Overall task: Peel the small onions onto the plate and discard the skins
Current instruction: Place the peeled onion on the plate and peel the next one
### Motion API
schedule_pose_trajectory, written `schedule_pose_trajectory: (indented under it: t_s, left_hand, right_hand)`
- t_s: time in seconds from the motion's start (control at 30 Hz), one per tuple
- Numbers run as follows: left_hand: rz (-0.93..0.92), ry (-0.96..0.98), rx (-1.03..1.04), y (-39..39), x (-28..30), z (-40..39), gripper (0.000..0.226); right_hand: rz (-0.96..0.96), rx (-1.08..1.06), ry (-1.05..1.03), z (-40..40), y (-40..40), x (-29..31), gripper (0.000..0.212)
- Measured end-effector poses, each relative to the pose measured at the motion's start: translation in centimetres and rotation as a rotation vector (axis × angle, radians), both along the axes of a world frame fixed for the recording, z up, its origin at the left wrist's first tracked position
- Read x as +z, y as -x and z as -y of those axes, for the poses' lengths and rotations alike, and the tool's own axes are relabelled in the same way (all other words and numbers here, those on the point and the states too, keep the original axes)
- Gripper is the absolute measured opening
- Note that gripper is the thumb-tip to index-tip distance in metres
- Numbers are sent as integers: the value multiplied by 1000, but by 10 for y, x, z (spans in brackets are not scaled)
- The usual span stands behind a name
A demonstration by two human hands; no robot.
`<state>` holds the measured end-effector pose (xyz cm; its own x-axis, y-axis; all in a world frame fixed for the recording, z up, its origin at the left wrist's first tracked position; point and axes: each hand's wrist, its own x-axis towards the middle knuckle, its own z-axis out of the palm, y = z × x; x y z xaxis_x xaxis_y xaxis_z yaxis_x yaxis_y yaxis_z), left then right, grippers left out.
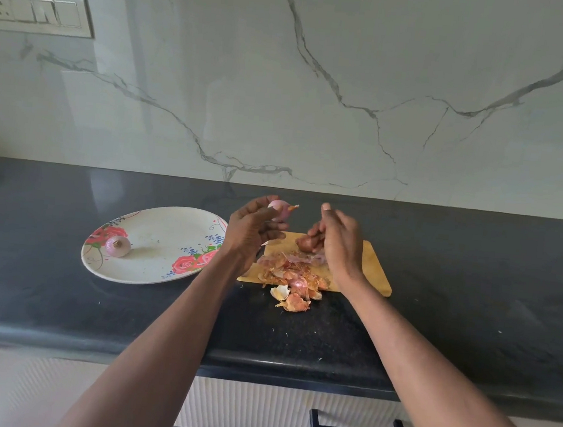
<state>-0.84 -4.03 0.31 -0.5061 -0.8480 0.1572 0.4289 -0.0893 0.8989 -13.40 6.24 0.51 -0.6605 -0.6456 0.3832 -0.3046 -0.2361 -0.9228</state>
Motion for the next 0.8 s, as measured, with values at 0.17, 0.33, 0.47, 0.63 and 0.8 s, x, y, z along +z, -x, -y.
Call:
schedule_pose_trajectory:
  t_s: [0.17,0.33,0.47,0.63,0.8]
  left_hand:
    - [51,51,91,-13,-4,-4,50]
    - [224,336,305,-51,-4,-12,33]
    - [340,446,492,-102,0,-1,29]
    - [529,527,700,-175,11,27,34]
    - [753,478,702,-225,13,64,32]
  right_hand:
    - [-325,-121,-105,3,-12,-4,11]
    - [-379,-67,-52,11,-38,2,3]
    - [-264,18,-42,32,-80,2,3]
    - [-417,70,-131,64,-131,1,14]
    - [-559,90,-215,95,-169,-4,14]
